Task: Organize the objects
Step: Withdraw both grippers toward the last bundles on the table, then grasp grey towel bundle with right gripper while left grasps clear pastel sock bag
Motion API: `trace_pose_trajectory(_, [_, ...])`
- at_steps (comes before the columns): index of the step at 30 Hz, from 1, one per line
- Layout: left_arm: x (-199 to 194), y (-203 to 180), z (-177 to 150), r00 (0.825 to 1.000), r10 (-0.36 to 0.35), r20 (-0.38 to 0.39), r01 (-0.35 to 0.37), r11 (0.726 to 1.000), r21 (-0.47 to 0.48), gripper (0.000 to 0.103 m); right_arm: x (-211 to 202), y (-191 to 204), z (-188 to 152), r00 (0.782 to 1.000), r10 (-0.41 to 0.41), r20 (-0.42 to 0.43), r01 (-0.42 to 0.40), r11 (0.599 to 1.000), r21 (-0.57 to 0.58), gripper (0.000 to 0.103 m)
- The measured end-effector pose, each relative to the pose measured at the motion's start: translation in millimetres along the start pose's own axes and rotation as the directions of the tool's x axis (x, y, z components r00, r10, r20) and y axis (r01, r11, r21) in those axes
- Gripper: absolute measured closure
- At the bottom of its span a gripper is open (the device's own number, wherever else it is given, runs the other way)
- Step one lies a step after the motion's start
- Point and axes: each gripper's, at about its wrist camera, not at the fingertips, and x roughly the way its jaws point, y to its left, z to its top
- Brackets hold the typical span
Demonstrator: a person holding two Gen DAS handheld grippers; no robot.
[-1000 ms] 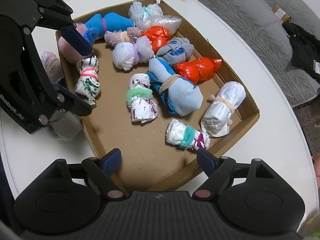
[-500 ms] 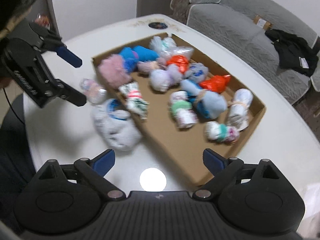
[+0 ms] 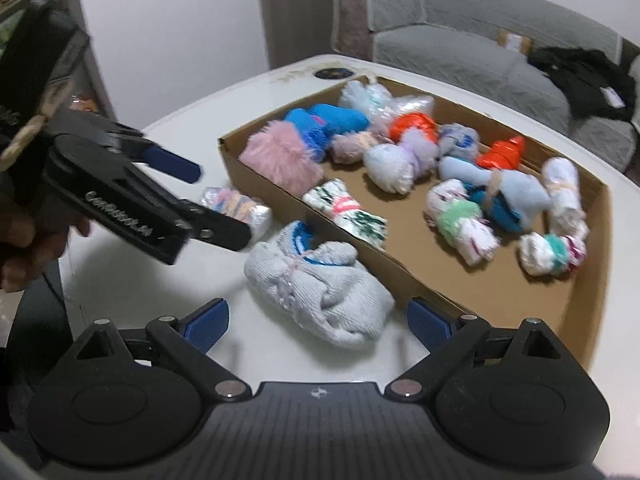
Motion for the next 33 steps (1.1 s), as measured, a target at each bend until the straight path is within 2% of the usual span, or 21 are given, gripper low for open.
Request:
trace_pose_trajectory(2, [5, 3, -3, 0.999, -0.032, 0.011, 0.032, 0.999, -0.003, 0.003, -1, 0, -4, 0.998, 0.063, 0.016, -0.062, 0.998, -0.032, 0.015])
trace_pose_trajectory(4, [7, 7, -6, 0.997, -0.074, 0.025, 0.074, 0.997, -0.007, 0.004, -5, 0, -8, 0.993, 0.119, 0.014, -0.118, 0.991, -0.065, 0.013])
trace_pose_trajectory(8, [5, 15, -12, 0.986, -0.166, 0.025, 0.166, 0.986, -0.014, 0.015, -19, 2, -18, 0.979, 0.205, -0.019, -0.206, 0.972, -0.113, 0.014])
trace_pose_trajectory(10, [0, 12, -17, 0.983, -0.185, 0.012, 0.185, 0.983, 0.018, 0.016, -30, 4, -22, 0.976, 0.216, -0.024, -0.218, 0.967, -0.135, 0.016])
trace_pose_trajectory(13, [-7, 1, -26, 0.976, -0.218, -0.02, 0.219, 0.973, 0.075, 0.015, -35, 3, -22, 0.988, 0.157, -0.009, -0.157, 0.979, -0.128, 0.014])
trace_pose_trajectory(17, [-12, -7, -30, 0.984, -0.174, -0.032, 0.177, 0.977, 0.122, 0.013, -24, 5, -18, 0.993, 0.117, -0.007, -0.117, 0.98, -0.164, 0.013])
trace_pose_trajectory(20, [-13, 0, -25, 0.993, -0.121, -0.018, 0.122, 0.989, 0.086, 0.008, -14, 9, -13, 0.994, 0.105, -0.01, -0.104, 0.964, -0.246, 0.014])
trace_pose_trajectory(23, [-10, 7, -19, 0.997, -0.08, -0.012, 0.08, 0.996, 0.037, 0.007, -10, 9, -9, 0.993, 0.112, -0.021, -0.113, 0.941, -0.319, 0.016])
trace_pose_trajectory(28, [8, 2, -12, 0.997, -0.062, -0.042, 0.063, 0.998, 0.031, 0.009, 1, 12, -4, 0.988, 0.135, -0.078, -0.155, 0.913, -0.377, 0.025])
trace_pose_trajectory(30, [11, 0, -10, 0.998, -0.05, -0.031, 0.052, 0.998, 0.038, 0.01, 5, 14, -3, 0.986, 0.136, -0.097, -0.163, 0.907, -0.387, 0.028])
trace_pose_trajectory(32, [12, 1, -9, 0.999, -0.045, -0.021, 0.046, 0.998, 0.035, 0.014, 8, 15, -3, 0.986, 0.132, -0.105, -0.163, 0.906, -0.389, 0.036])
trace_pose_trajectory(33, [12, 1, -9, 0.999, -0.042, -0.017, 0.042, 0.998, 0.039, 0.018, 9, 15, -3, 0.985, 0.133, -0.11, -0.165, 0.908, -0.385, 0.046])
